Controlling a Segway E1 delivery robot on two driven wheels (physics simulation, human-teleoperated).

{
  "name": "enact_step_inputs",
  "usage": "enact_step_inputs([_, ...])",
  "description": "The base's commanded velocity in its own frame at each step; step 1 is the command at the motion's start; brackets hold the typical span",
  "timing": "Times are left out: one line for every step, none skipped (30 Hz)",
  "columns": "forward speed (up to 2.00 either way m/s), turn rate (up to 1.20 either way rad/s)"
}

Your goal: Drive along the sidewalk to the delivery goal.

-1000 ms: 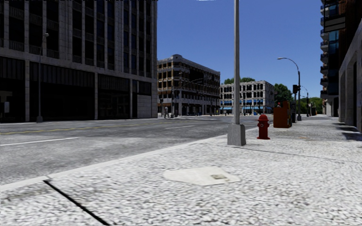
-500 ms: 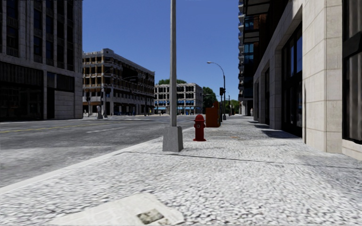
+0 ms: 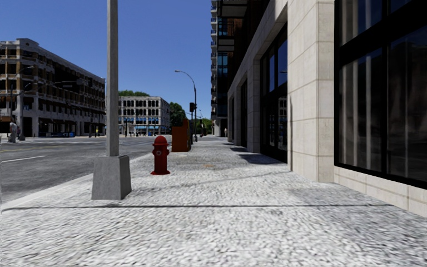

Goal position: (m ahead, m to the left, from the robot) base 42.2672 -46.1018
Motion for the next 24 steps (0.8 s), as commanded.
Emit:
enact_step_inputs([1.79, -0.58])
enact_step_inputs([1.79, 0.0])
enact_step_inputs([1.78, 0.0])
enact_step_inputs([1.78, 0.0])
enact_step_inputs([1.77, 0.0])
enact_step_inputs([1.77, 0.0])
enact_step_inputs([1.76, 0.0])
enact_step_inputs([1.76, 0.0])
enact_step_inputs([1.76, 0.0])
enact_step_inputs([1.76, 0.0])
enact_step_inputs([1.76, 0.0])
enact_step_inputs([1.76, 0.0])
enact_step_inputs([1.76, 0.0])
enact_step_inputs([1.76, 0.0])
enact_step_inputs([1.76, 0.0])
enact_step_inputs([1.76, 0.0])
enact_step_inputs([1.76, 0.0])
enact_step_inputs([2.0, 0.0])
enact_step_inputs([2.0, 0.0])
enact_step_inputs([2.0, 0.0])
enact_step_inputs([2.0, 0.0])
enact_step_inputs([2.0, 0.0])
enact_step_inputs([2.0, 0.0])
enact_step_inputs([2.0, 0.0])
